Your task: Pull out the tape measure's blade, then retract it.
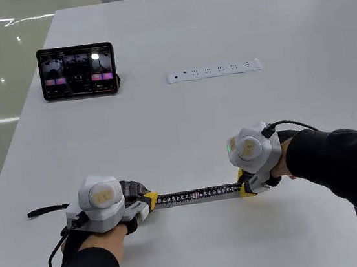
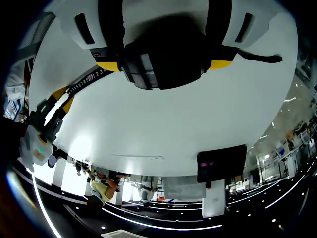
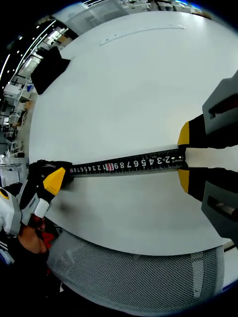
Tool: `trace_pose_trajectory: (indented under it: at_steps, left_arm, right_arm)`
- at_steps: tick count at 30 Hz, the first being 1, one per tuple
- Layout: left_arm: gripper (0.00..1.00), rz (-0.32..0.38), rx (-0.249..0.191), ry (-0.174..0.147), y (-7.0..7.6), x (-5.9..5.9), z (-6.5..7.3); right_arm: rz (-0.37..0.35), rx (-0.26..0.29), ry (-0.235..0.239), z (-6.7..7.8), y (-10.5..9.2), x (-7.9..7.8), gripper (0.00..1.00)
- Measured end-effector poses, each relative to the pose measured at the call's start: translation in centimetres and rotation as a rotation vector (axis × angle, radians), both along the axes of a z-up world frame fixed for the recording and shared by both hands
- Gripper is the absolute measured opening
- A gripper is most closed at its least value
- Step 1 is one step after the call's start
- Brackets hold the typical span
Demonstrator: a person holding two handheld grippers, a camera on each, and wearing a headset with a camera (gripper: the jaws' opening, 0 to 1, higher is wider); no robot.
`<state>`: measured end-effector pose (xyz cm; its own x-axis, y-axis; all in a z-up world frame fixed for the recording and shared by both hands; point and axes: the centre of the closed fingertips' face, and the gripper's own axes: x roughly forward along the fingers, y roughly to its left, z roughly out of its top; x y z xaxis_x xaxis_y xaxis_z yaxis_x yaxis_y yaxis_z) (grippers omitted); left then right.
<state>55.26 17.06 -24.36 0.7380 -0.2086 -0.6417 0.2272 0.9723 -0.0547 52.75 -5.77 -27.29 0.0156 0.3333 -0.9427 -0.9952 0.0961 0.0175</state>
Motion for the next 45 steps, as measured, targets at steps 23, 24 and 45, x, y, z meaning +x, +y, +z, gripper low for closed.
trace_pose_trajectory:
  at_steps: [23, 24, 45]
  left_arm:
    - [0.63, 0.002, -0.003, 0.006, 0.0, 0.0, -0.1]
    - [0.63, 0.001, -0.003, 0.007, 0.0, 0.0, -0.1]
    - [0.63, 0.005, -0.001, 0.016, 0.0, 0.0, -0.1]
  right_arm:
    - [0.006, 0.002, -0.001, 0.0, 1.0, 0.1, 0.1]
    - [0.004, 0.002, -0.001, 0.0, 1.0, 0.1, 0.1]
    - [0.002, 0.014, 0.0, -0.1, 2.1, 0.0, 0.1]
